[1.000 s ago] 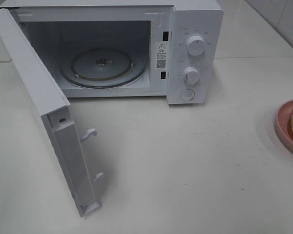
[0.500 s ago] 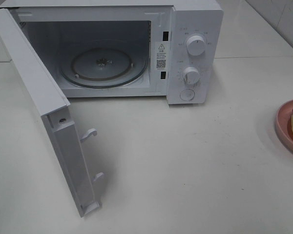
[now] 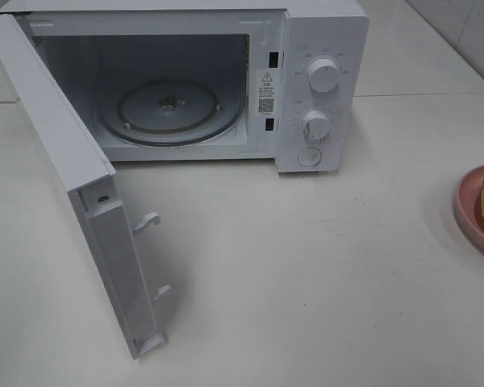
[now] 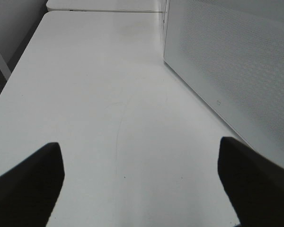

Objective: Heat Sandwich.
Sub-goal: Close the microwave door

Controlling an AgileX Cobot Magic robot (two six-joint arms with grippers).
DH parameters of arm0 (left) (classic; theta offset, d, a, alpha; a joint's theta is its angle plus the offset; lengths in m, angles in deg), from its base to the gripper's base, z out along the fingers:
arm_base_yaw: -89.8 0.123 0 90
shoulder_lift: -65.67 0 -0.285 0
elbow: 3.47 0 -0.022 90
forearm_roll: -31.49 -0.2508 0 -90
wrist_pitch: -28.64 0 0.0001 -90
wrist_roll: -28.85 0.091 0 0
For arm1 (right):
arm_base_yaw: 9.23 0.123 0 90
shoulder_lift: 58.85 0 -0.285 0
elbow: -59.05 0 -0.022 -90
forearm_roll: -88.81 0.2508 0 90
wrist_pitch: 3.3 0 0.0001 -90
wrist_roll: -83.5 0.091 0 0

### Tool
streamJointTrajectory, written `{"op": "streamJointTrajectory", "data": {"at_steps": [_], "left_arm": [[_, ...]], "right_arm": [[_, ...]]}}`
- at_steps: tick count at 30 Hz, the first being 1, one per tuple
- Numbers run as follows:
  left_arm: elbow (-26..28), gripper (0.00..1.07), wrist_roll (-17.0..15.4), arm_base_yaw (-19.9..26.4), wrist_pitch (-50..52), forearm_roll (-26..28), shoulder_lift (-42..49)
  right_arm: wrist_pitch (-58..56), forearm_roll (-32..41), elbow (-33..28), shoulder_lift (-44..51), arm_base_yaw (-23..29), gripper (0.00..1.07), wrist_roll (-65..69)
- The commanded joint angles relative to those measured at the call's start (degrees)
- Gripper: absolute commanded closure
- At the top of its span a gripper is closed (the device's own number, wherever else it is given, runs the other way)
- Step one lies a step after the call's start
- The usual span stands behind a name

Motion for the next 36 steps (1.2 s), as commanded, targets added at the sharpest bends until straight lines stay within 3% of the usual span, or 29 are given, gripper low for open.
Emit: {"op": "streamJointTrajectory", "data": {"at_steps": [1,36], "left_arm": [[-0.2,0.25,0.1,0.2,0.8,0.0,0.9],[-0.2,0.25,0.2,0.2,0.8,0.3,0.9]], "right_arm": [[0.3,-0.5,-0.2,1.5,0.1,0.40,0.1],[0.3,-0.5,-0.2,1.5,0.1,0.40,0.1]]}}
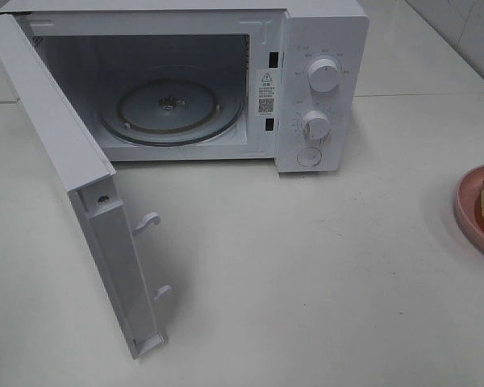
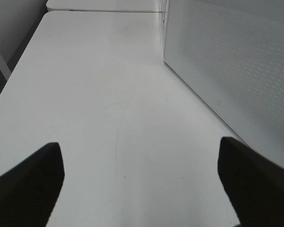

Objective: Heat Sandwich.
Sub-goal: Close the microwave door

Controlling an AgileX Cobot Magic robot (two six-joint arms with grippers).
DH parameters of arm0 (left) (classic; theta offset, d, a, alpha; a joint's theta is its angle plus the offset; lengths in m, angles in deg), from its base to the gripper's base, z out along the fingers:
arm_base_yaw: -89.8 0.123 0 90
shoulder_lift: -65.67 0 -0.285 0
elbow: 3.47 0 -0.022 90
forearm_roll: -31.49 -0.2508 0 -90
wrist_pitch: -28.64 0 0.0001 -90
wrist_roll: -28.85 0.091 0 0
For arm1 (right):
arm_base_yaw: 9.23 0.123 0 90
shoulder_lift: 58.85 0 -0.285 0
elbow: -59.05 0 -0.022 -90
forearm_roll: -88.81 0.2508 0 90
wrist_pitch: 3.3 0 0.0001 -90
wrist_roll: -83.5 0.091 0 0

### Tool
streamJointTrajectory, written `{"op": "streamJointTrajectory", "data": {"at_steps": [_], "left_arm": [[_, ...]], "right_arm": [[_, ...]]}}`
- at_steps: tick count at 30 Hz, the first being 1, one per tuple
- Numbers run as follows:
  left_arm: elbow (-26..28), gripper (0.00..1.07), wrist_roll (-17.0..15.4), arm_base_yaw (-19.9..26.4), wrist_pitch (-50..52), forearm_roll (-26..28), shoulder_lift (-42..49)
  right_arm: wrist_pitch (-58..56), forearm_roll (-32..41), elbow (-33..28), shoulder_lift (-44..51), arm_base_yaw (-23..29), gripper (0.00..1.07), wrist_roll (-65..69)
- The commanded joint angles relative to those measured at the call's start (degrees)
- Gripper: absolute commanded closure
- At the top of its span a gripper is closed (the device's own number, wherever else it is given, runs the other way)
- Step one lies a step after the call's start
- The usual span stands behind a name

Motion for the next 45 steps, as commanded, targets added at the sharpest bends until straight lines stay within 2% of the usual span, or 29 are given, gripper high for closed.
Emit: {"op": "streamJointTrajectory", "data": {"at_steps": [1,8,13,15,17,18,20,22,23,25,26,27,29,35,39,45], "left_arm": [[-0.2,0.25,0.2,0.2,0.8,0.3,0.9],[-0.2,0.25,0.3,0.2,0.8,0.3,0.9],[-0.2,0.29,0.3,0.2,0.8,0.3,0.9],[-0.2,0.37,0.3,0.2,0.9,0.3,0.9],[-0.2,0.41,0.3,0.2,1.0,0.3,0.9],[0.2,0.47,0.3,0.2,1.3,-0.3,0.9],[0.7,0.55,0.7,0.2,2.6,-1.1,0.9],[1.0,0.58,0.9,0.2,3.7,-1.7,0.9],[1.3,0.66,0.9,0.2,7.3,-2.5,0.8],[0.9,0.73,0.9,0.2,12.0,-2.9,0.8],[0.9,0.73,0.9,0.2,12.0,-2.9,0.8],[-0.1,0.80,0.9,0.2,17.9,-3.4,0.8],[-1.9,0.84,0.9,0.2,23.6,-4.0,0.7],[-7.9,0.88,0.8,0.2,35.4,-4.3,-2.2],[-12.5,0.88,0.7,0.2,48.1,-3.6,-9.4],[-13.9,0.88,0.6,0.2,57.6,-3.3,-19.0]], "right_arm": [[0.3,-0.5,-0.2,1.5,0.1,0.40,0.1],[0.3,-0.5,-0.2,1.5,0.1,0.40,0.1],[0.3,-0.5,-0.2,1.5,0.1,0.40,0.1],[0.3,-0.5,-0.2,1.5,0.1,0.40,0.1],[0.3,-0.5,-0.2,1.5,0.1,0.40,0.1],[0.3,-0.5,-0.2,1.5,0.1,0.40,0.1],[0.3,-0.5,-0.2,1.5,0.1,0.40,0.1],[0.3,-0.5,-0.2,1.5,0.1,0.40,0.1],[0.3,-0.5,-0.2,1.5,0.1,0.40,0.1],[0.3,-0.5,-0.2,1.5,0.1,0.40,0.1],[0.3,-0.5,-0.2,1.5,0.1,0.40,0.1],[0.3,-0.5,-0.2,1.5,0.1,0.40,0.1],[0.3,-0.5,-0.2,1.5,0.1,0.40,0.1],[0.3,-0.5,-0.2,1.5,0.1,0.40,0.1],[0.3,-0.5,-0.2,1.5,0.1,0.40,0.1],[0.3,-0.5,-0.2,1.5,0.1,0.40,0.1]]}}
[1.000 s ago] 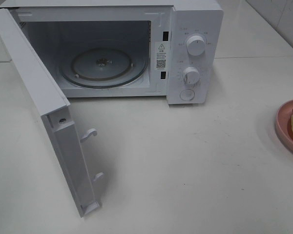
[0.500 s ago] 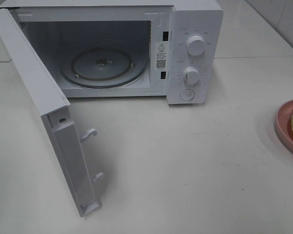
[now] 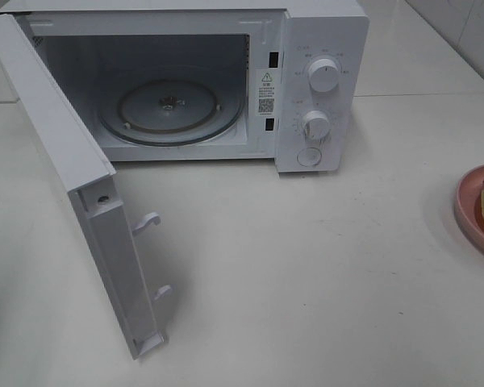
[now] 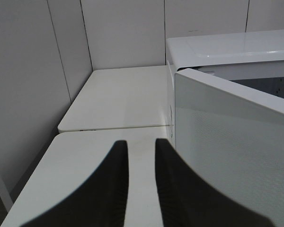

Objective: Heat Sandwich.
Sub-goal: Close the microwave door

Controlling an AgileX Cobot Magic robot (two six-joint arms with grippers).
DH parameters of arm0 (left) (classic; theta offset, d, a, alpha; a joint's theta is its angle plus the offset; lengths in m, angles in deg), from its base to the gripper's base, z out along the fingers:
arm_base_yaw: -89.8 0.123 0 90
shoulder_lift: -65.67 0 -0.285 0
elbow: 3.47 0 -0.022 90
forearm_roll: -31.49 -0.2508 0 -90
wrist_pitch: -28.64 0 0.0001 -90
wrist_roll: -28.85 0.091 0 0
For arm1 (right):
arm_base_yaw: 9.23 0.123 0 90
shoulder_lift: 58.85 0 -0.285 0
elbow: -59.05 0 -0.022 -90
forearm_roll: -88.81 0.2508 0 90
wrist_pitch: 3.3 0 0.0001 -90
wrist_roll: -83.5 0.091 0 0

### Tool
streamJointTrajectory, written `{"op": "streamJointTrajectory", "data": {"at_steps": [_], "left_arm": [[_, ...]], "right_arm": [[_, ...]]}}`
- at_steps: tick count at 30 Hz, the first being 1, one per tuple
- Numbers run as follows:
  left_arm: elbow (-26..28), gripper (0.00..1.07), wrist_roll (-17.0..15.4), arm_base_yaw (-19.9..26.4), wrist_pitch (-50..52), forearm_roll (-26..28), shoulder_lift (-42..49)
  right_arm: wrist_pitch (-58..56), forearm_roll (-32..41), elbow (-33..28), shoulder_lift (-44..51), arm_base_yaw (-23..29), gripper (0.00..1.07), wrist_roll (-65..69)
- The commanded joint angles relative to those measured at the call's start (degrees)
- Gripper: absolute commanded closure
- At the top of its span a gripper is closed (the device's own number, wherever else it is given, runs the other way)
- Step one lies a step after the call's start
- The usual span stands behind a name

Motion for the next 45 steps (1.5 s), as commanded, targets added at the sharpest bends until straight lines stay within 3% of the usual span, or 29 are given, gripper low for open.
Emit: {"op": "streamJointTrajectory", "data": {"at_steps": [1,5,8,12,16,20,22,26,30,45], "left_arm": [[-0.5,0.88,-0.1,0.2,10.3,0.6,-8.5],[-0.5,0.91,-0.2,0.2,17.8,0.6,-16.0],[-0.5,1.07,-1.6,0.2,23.0,0.6,-21.8],[-0.5,1.07,-3.3,0.2,29.1,-0.7,-28.9],[-0.5,1.07,-3.8,0.2,36.2,-5.8,-36.2],[-0.5,1.07,-8.7,0.2,43.2,-11.5,-43.5],[-0.5,1.07,-12.8,0.2,47.2,-15.7,-48.5],[-0.5,1.07,-14.8,0.2,52.4,-20.9,-54.3],[-0.5,1.07,-16.0,0.2,55.9,-22.4,-58.0],[-0.4,1.07,-15.8,0.2,66.7,-24.4,-68.0]], "right_arm": [[0.3,-0.5,-0.2,1.5,0.1,0.40,0.1],[0.3,-0.5,-0.2,1.5,0.1,0.40,0.1],[0.3,-0.5,-0.2,1.5,0.1,0.40,0.1],[0.3,-0.5,-0.2,1.5,0.1,0.40,0.1],[0.3,-0.5,-0.2,1.5,0.1,0.40,0.1],[0.3,-0.5,-0.2,1.5,0.1,0.40,0.1],[0.3,-0.5,-0.2,1.5,0.1,0.40,0.1],[0.3,-0.5,-0.2,1.5,0.1,0.40,0.1],[0.3,-0.5,-0.2,1.5,0.1,0.40,0.1],[0.3,-0.5,-0.2,1.5,0.1,0.40,0.1]]}}
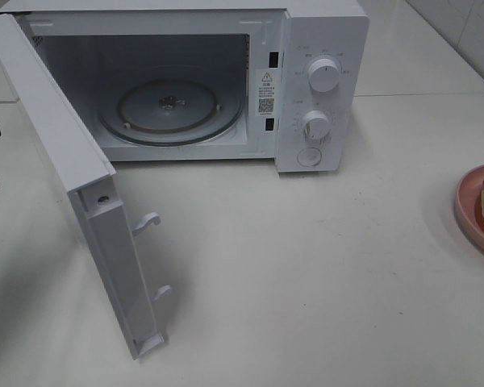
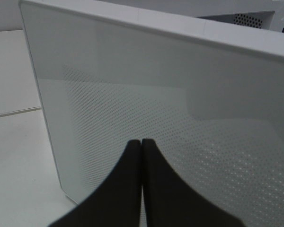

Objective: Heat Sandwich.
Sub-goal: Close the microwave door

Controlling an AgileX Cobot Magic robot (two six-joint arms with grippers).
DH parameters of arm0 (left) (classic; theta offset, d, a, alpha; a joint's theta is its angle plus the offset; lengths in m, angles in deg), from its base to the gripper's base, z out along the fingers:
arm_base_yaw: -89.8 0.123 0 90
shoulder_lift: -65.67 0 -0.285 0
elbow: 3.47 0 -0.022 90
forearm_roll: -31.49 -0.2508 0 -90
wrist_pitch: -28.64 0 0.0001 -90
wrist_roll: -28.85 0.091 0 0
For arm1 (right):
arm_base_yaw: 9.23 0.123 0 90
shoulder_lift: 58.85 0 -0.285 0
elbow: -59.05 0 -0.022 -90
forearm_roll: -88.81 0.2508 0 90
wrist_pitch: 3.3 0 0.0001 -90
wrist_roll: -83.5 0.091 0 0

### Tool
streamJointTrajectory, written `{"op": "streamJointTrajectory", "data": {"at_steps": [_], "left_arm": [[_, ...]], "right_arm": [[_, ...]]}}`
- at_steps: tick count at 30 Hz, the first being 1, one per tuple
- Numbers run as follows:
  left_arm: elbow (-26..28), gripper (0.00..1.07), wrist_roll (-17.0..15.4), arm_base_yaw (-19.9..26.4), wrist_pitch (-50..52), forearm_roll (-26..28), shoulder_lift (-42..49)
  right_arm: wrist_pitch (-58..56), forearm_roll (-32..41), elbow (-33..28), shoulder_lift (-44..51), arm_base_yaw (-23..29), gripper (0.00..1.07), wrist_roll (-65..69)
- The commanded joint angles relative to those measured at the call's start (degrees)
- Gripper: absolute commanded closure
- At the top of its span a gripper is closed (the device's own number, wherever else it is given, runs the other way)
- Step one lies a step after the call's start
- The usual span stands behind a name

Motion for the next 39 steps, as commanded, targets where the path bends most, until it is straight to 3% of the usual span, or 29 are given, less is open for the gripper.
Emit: {"op": "streamJointTrajectory", "data": {"at_steps": [1,20,24,33,38,39], "left_arm": [[0.0,1.07,-0.3,0.2,2.1,0.3,-0.6],[0.2,1.07,2.6,-0.5,9.4,1.5,-8.6],[0.4,1.07,5.7,-4.2,10.1,5.4,-9.9],[0.9,1.07,12.3,-17.6,12.0,24.4,-11.7],[1.3,1.07,15.6,-23.0,11.9,31.2,-11.7],[1.8,1.07,16.6,-25.8,12.0,35.2,-11.7]], "right_arm": [[0.3,-0.5,-0.2,1.5,0.1,0.40,0.1],[0.3,-0.5,-0.2,1.5,0.1,0.40,0.1],[0.3,-0.5,-0.2,1.5,0.1,0.40,0.1],[0.3,-0.5,-0.2,1.5,0.1,0.40,0.1],[0.3,-0.5,-0.2,1.5,0.1,0.40,0.1],[0.3,-0.5,-0.2,1.5,0.1,0.40,0.1]]}}
